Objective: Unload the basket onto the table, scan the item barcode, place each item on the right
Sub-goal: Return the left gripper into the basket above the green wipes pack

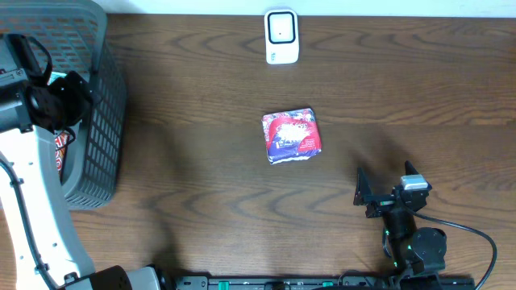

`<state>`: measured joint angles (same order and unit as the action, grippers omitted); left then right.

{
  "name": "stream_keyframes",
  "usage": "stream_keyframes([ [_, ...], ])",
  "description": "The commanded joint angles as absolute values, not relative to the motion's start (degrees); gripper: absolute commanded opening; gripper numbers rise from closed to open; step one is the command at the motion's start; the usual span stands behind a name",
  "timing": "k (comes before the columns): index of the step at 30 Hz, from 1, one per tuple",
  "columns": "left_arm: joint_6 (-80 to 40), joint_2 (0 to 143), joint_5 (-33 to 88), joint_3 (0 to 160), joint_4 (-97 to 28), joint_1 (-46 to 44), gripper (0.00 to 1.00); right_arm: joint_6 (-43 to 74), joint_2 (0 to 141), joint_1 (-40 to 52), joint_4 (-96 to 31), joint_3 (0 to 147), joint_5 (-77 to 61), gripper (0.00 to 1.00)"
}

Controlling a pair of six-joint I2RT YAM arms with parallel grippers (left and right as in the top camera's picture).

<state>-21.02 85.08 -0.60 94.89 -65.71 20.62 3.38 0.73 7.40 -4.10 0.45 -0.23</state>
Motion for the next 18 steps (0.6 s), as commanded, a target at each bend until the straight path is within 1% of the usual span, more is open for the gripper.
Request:
stream_keyframes([
  [1, -21.54, 85.73, -2.37, 93.03, -65.23, 20.99, 0.98, 3.09, 0.49, 7.49, -4.29, 0.3, -0.32, 0.99],
  [6, -21.56, 85.76, -4.19, 91.72, -63.94, 20.99, 0.98, 3.09, 0.49, 7.49, -4.29, 0.3, -0.32, 0.99],
  [18, -21.56, 85.8, -4.16, 87.24, -61.47, 20.99, 0.98, 3.09, 0.49, 7.49, -4.29, 0.3, -0.32, 0.99],
])
